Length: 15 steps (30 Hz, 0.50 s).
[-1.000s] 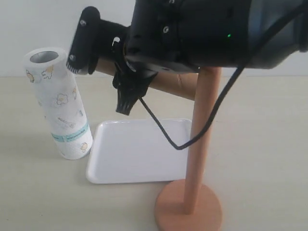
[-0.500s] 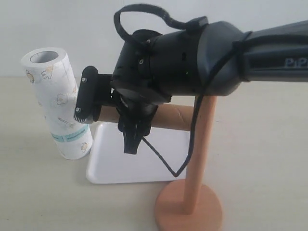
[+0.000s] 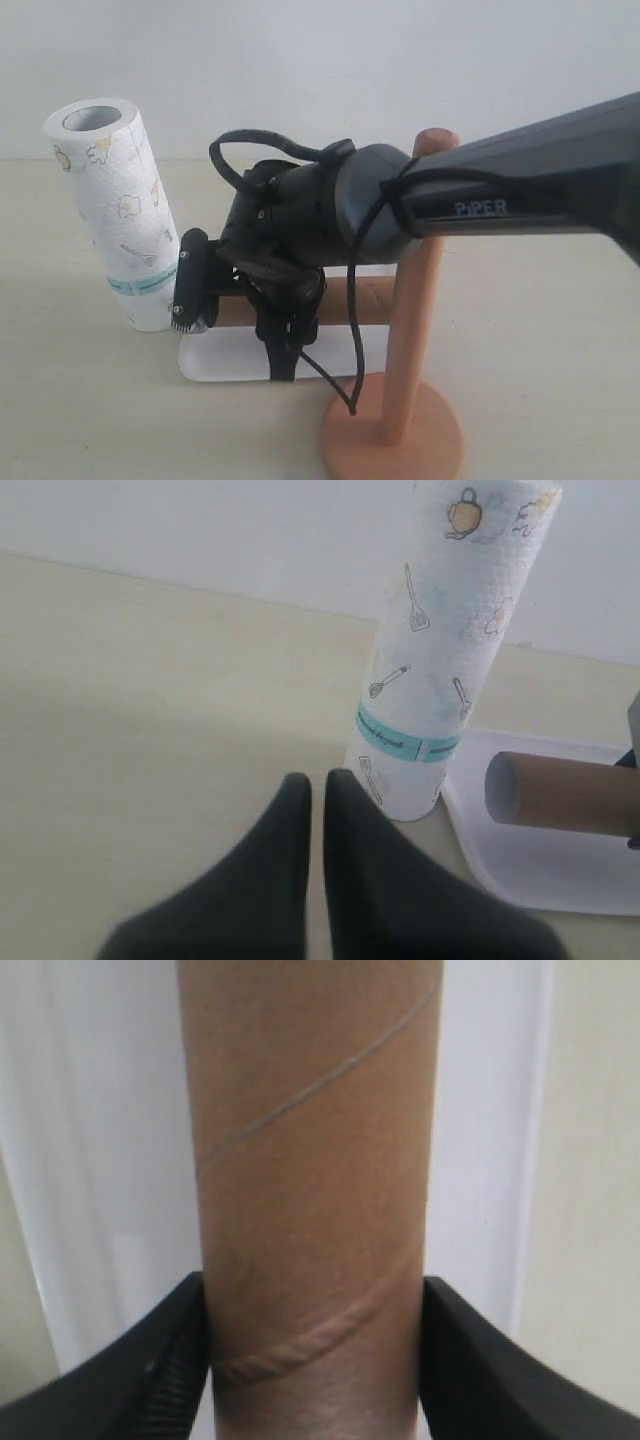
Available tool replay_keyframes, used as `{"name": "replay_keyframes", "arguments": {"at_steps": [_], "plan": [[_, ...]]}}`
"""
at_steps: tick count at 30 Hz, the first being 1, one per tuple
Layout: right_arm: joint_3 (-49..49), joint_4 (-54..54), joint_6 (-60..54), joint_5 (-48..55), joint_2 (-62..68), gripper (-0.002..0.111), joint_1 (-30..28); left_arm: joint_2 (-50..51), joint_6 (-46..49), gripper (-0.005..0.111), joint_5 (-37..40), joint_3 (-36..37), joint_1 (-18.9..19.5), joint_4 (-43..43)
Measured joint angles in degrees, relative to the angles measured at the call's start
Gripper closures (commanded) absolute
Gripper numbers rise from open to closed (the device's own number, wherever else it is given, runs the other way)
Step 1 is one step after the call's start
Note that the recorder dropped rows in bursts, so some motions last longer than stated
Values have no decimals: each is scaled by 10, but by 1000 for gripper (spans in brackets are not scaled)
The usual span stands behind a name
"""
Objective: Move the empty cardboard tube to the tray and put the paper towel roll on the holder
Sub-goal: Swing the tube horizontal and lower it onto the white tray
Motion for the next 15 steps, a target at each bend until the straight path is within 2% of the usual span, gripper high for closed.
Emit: {"name": "replay_keyframes", "arguments": {"at_steps": [13, 15], "plan": [[0, -11, -13, -63, 33, 108, 0, 0, 0, 103, 0, 0, 0, 0], [0, -11, -11, -76, 33, 103, 0, 0, 0, 103, 0, 0, 0, 0]]}}
